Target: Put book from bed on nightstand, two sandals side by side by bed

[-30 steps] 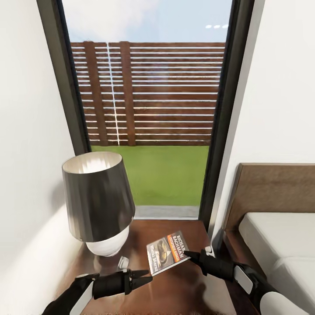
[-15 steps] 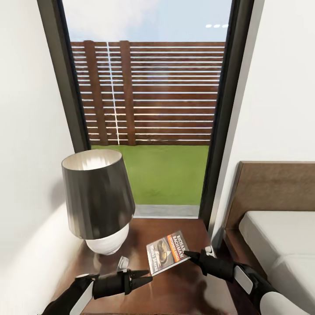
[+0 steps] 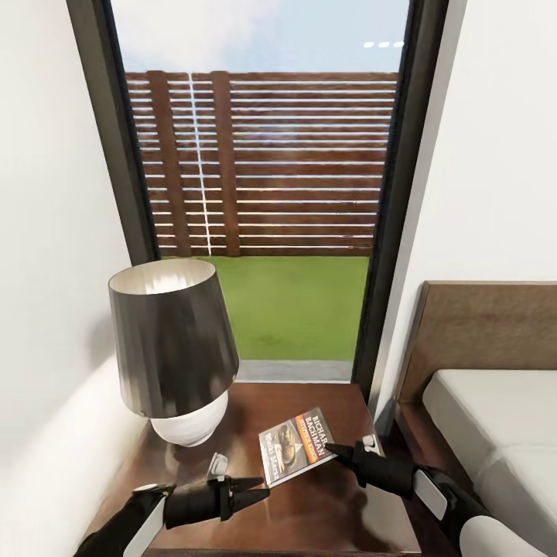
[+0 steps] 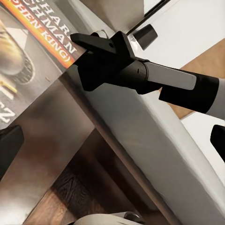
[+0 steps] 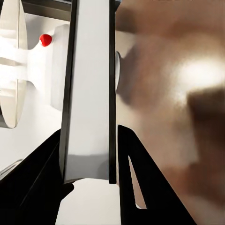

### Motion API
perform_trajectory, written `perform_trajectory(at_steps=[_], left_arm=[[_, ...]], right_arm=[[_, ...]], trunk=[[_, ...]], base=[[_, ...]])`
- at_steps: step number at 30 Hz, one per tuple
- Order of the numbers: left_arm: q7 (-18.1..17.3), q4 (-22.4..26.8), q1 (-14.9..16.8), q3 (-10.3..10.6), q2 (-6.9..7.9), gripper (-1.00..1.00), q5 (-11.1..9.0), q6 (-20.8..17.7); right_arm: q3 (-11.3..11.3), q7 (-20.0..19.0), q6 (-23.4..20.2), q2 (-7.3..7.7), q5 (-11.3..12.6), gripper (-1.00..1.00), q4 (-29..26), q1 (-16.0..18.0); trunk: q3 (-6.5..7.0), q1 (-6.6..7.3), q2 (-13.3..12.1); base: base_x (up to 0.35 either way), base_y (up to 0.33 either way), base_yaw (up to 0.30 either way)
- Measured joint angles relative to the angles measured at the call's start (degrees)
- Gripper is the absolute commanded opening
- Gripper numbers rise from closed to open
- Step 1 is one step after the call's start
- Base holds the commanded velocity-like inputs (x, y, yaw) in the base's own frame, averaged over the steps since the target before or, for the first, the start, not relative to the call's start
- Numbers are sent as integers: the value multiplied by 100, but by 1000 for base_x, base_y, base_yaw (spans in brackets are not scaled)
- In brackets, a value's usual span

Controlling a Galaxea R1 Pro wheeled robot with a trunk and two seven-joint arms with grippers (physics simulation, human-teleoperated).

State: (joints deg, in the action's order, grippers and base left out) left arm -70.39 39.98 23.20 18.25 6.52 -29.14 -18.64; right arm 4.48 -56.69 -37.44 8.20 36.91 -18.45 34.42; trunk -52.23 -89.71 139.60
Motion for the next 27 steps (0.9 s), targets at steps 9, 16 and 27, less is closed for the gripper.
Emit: perform_trajectory(at_steps=[9,16,27], left_arm=[[0,0,-1,0,0,100,0,0],[0,0,0,0,0,100,0,1],[0,0,-1,0,0,100,0,1]], right_arm=[[3,0,2,0,-5,-100,0,0],[0,0,0,0,0,-100,0,0],[-1,0,0,0,1,-100,0,0]], trunk=[[-108,-132,241],[-108,-132,241],[-250,-208,366]], base=[[0,0,0],[0,0,0],[0,0,0]])
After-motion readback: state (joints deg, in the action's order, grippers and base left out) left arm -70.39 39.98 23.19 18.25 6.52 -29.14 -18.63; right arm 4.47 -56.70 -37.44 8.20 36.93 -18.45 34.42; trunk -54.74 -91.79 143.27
